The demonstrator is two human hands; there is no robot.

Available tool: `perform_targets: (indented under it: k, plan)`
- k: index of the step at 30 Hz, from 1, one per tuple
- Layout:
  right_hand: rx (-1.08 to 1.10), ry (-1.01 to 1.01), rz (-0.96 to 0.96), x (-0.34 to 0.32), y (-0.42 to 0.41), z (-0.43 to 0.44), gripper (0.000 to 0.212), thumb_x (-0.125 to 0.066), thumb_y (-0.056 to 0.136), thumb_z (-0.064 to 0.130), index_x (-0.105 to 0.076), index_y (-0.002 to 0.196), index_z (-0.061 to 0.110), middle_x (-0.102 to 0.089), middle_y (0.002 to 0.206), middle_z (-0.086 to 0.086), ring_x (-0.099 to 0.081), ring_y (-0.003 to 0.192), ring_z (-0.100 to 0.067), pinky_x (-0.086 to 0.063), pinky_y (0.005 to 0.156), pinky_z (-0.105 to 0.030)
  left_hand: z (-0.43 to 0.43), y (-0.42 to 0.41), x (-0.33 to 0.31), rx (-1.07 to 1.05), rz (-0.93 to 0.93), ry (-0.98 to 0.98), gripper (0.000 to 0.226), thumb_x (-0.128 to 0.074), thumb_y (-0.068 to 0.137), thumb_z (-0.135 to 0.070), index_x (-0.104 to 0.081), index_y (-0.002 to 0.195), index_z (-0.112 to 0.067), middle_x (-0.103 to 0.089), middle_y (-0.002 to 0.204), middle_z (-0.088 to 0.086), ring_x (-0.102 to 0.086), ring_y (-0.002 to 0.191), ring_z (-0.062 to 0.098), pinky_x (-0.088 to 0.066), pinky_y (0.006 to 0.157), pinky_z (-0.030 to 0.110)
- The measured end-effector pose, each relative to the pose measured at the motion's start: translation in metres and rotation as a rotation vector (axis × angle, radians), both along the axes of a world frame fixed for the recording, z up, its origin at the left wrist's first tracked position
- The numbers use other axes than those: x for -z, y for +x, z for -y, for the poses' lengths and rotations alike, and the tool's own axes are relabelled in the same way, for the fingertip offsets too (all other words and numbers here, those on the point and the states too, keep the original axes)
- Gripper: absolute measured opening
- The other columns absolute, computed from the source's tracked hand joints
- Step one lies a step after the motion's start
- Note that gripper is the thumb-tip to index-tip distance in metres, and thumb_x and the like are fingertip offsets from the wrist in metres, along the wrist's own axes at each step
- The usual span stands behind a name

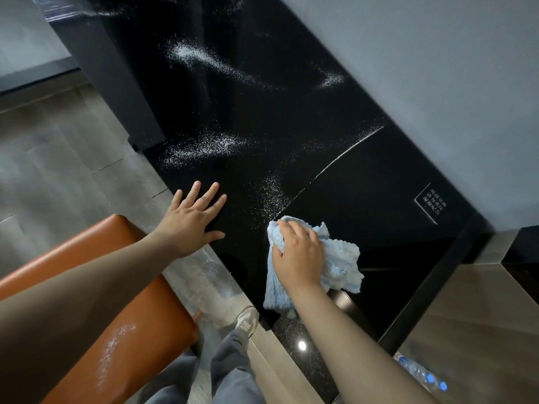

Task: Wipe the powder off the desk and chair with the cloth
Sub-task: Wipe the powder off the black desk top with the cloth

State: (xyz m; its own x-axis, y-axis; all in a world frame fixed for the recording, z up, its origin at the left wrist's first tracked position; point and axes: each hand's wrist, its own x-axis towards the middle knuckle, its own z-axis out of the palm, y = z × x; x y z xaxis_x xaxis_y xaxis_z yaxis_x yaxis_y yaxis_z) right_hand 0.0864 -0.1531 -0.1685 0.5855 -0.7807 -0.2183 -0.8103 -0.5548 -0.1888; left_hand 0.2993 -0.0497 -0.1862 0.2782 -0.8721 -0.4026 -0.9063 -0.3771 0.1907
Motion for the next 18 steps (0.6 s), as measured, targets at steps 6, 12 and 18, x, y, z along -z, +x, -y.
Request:
perform_targets:
  k: [6,12,18]
  plan:
    - [-0.017,0.01,-0.013,0.0,-0.001,-0.02,0.052,-0.056,0.092,0.031,-0.043,0.142,0.026,-0.046,0.144,0.009,-0.037,0.133,-0.019,-0.037,0.105,-0.034,0.001,0.0,-0.003,-0.001,-0.017,0.008,0.084,-0.042,0.09,-0.062,0.005,0.152,-0.03,0.019,0.159,-0.004,0.017,0.146,0.029,0.0,0.119,0.052]
    - [-0.007,0.019,-0.024,0.0,-0.001,-0.034,0.052,-0.054,0.092,0.032,-0.041,0.143,0.027,-0.044,0.144,0.009,-0.036,0.133,-0.018,-0.035,0.105,-0.034,0.003,0.0,-0.006,0.001,-0.01,0.031,0.084,-0.043,0.091,-0.061,0.004,0.153,-0.03,0.018,0.159,-0.003,0.015,0.146,0.03,-0.002,0.119,0.051]
    - [0.001,0.036,0.003,0.0,-0.002,-0.05,0.052,-0.053,0.092,0.034,-0.044,0.142,0.027,-0.046,0.143,0.009,-0.037,0.132,-0.019,-0.035,0.104,-0.035,0.007,0.004,-0.011,0.019,-0.031,0.082,0.088,-0.051,0.089,-0.059,0.003,0.153,-0.031,0.019,0.159,-0.004,0.014,0.147,0.03,-0.004,0.118,0.051]
